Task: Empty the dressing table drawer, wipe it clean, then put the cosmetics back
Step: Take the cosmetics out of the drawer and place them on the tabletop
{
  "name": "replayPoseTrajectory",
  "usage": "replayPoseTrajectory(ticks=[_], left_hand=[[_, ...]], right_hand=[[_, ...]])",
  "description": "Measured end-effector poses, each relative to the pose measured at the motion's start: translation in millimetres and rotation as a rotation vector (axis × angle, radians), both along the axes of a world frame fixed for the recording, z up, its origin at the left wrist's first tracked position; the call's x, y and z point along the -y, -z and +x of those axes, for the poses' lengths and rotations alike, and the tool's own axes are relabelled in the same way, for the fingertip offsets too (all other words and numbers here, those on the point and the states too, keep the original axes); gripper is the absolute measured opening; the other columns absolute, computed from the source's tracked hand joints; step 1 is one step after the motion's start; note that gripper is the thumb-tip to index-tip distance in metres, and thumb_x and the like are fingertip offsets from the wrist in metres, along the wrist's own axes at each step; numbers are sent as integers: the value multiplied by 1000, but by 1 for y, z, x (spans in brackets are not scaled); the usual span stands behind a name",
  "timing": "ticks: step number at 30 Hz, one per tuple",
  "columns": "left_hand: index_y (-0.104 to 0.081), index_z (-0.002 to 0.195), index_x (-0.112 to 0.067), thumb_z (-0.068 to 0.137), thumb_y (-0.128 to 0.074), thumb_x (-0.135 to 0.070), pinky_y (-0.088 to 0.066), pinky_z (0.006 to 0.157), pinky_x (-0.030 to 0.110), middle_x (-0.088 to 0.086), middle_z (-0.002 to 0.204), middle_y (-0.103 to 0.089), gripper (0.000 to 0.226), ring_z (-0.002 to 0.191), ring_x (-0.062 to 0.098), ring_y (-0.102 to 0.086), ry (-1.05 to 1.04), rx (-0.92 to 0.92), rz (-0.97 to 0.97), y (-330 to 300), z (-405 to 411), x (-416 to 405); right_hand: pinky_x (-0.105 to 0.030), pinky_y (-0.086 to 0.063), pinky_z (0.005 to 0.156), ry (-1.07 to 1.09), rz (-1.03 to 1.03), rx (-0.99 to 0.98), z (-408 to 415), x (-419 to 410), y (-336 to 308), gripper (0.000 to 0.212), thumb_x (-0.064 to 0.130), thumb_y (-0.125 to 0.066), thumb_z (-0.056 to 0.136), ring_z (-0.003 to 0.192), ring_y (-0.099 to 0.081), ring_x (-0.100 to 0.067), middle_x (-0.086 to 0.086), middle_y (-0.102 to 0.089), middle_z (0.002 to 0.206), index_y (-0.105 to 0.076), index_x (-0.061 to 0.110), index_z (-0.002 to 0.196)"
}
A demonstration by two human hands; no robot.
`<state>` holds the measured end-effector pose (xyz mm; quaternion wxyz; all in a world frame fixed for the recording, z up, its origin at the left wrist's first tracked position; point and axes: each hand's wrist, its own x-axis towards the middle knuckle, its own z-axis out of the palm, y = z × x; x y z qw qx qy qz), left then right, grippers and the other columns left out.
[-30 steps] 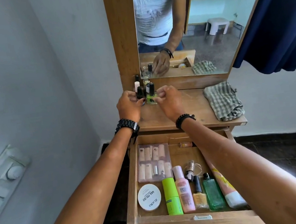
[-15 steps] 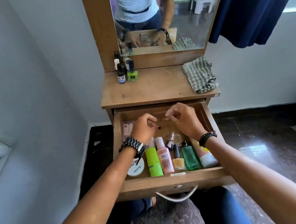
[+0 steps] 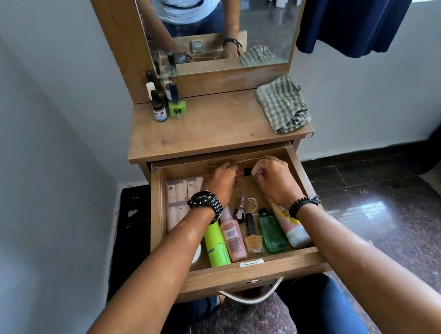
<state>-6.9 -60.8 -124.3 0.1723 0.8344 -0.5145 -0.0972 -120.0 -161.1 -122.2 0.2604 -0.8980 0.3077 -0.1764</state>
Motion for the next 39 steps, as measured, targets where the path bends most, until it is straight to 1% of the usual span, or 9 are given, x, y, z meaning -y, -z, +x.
replayPoseTrajectory(ticks=[3,6,8,12,18,21,24,32,39], left_hand=[[-49,123,-9,93,-39,-6,-44,88,38,15,135,-41,32,116,33,-51,4,90,60,2,-3,-1],[-50,122,-10,92,-41,-7,-44,88,40,12,133,-41,31,120,30,-45,-15,178,78,4,-6,-4],[-52,121,-11,92,-42,-5,-46,89,41,11,131,-43,32,121,29,-42,-4,207,74,4,-7,-6],[-50,120,-11,88,-47,0,-50,86,41,9,125,-50,34,116,29,-47,-8,158,50,4,-4,-7],[-49,129,-15,93,-39,-4,-45,92,41,10,128,-42,40,119,28,-39,9,165,96,4,-6,-5],[-50,129,-20,94,-37,-6,-46,91,40,8,128,-44,40,118,27,-39,24,193,87,5,-1,-6],[-52,127,-18,93,-38,-8,-46,94,42,7,129,-48,38,121,27,-40,58,205,111,6,1,-9],[-50,123,-13,88,-41,3,-47,92,42,9,127,-49,40,116,29,-47,79,189,68,7,0,-10],[-48,118,-9,86,-45,4,-47,81,40,12,119,-49,35,105,33,-54,0,165,36,10,-5,-5]], right_hand=[[-13,-37,67,-14,-10,2,-1,0,0,25,-6,-50,79,74,-54,-11,-2,-60,87,-66,13,75],[-11,-35,63,-34,-9,-11,-3,-2,-1,25,-6,-50,80,75,-53,-11,0,-57,88,-67,12,77],[-14,-38,67,-41,-4,-11,-3,-2,0,24,-6,-50,80,77,-54,-13,0,-57,88,-67,11,77],[-20,-41,70,-34,18,-10,-4,-2,1,25,-6,-50,81,80,-56,-17,-3,-59,90,-66,13,77],[-22,-41,70,-43,35,-35,-4,-2,3,25,-6,-50,81,84,-57,-21,-4,-57,91,-65,13,78],[-30,-46,82,-59,19,-56,-2,-4,5,24,-5,-50,80,94,-56,-27,-7,-58,98,-67,10,86],[-32,-35,102,-99,-95,-184,2,-6,7,32,0,-52,82,111,-51,-28,-8,-59,117,-65,10,109],[-35,-41,96,69,-152,-202,-2,-2,8,26,26,-50,94,108,-53,-29,-12,-59,115,-62,9,110],[-34,-44,94,61,-197,-241,-5,-1,7,30,30,-54,93,107,-51,-29,-14,-49,124,-61,4,104]])
